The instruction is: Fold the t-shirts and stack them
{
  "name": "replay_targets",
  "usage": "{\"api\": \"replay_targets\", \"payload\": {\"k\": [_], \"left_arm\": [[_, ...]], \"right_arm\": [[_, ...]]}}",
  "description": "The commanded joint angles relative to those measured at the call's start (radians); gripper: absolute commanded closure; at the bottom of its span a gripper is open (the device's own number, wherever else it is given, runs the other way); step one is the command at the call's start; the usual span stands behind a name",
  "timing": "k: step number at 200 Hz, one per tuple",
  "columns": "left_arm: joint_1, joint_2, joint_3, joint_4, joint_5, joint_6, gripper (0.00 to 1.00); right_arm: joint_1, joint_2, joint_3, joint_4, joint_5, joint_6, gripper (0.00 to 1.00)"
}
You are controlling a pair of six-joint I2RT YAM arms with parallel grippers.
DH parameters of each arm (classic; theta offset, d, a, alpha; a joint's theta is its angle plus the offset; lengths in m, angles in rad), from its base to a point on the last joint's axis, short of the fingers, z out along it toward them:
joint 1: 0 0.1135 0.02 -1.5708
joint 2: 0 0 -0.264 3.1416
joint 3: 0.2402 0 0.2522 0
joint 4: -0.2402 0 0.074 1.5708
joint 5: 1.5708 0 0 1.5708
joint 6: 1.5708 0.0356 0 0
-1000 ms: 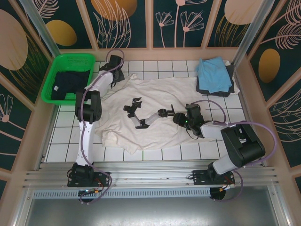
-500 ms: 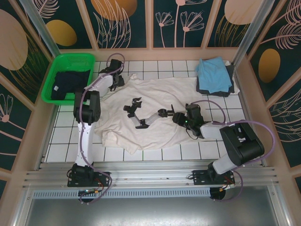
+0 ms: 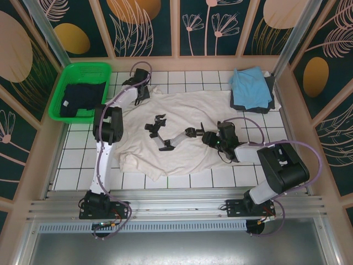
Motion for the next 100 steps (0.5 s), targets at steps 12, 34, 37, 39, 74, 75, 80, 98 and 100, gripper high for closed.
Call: {"api": "replay_targets", "payload": {"k": [12,34,37,39,74,75,80,98,100], "left_arm": [[0.047,0.007,0.224,-0.109,-0.126,0.037,1.0],[0.073,-0.047,0.243,-0.053,-0.181,0.072,1.0],[0.077,-0.053,0.237,-0.038,-0.184,0.079,1.0],[0.079,-0.057,0.231,-0.026,-0.186,0.083,0.99],[0.087,-0.048,0.214,-0.011,-0.243,0.105,0.4],[0.087,-0.047,0.214,-0.013,-0.243,0.105,0.4],[0.087,-0.044,0.219,-0.029,-0.245,0.099,0.39],[0.088,-0.059,0.208,-0.094,-0.254,0.06,0.35],[0.088,-0.063,0.205,-0.101,-0.251,0.056,0.35]], "right_arm": [[0.013,0.048,-0.017,-0.129,-0.021,0.017,0.53],[0.018,0.051,-0.014,-0.121,-0.031,0.028,0.54],[0.02,0.051,-0.013,-0.12,-0.034,0.03,0.54],[0.02,0.052,-0.013,-0.119,-0.035,0.031,0.54],[0.075,0.09,0.023,-0.1,-0.041,0.062,0.54],[0.077,0.092,0.026,-0.099,-0.041,0.062,0.54],[0.091,0.103,0.039,-0.098,-0.042,0.064,0.54],[0.12,0.149,0.097,-0.121,-0.037,0.068,0.54],[0.12,0.153,0.105,-0.126,-0.036,0.066,0.54]]}}
